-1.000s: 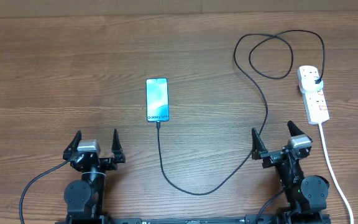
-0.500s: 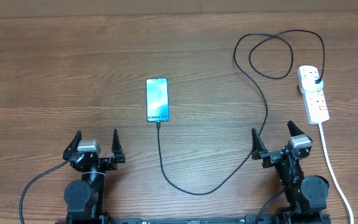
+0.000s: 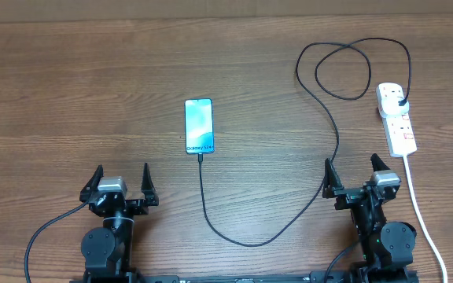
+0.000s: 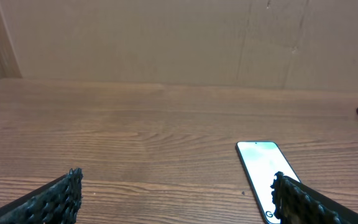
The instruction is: Plug charger to phone and switch on socket
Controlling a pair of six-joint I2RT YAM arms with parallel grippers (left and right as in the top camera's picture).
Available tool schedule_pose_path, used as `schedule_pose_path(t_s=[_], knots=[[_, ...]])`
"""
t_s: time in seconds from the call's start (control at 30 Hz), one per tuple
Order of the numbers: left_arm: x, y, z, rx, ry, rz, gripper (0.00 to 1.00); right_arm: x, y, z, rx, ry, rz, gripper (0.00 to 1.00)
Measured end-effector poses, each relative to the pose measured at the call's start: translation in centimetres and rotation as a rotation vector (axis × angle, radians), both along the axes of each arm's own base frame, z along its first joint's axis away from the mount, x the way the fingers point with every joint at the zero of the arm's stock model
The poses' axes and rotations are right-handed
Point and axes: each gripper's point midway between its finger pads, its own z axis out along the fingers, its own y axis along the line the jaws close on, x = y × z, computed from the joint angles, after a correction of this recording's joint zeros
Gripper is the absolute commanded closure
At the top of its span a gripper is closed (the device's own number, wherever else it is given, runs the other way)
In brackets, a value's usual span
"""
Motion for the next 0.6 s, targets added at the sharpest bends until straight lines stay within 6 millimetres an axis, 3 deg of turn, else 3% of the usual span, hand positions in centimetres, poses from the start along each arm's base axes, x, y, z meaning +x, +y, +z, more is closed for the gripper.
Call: schedule_pose_path(t_s=[0.6], knots=[[0.00,0.00,0.00,-0.003,0.000,0.000,0.00,0.01,-0.11,0.01,0.000,0.000,-0.006,0.00]])
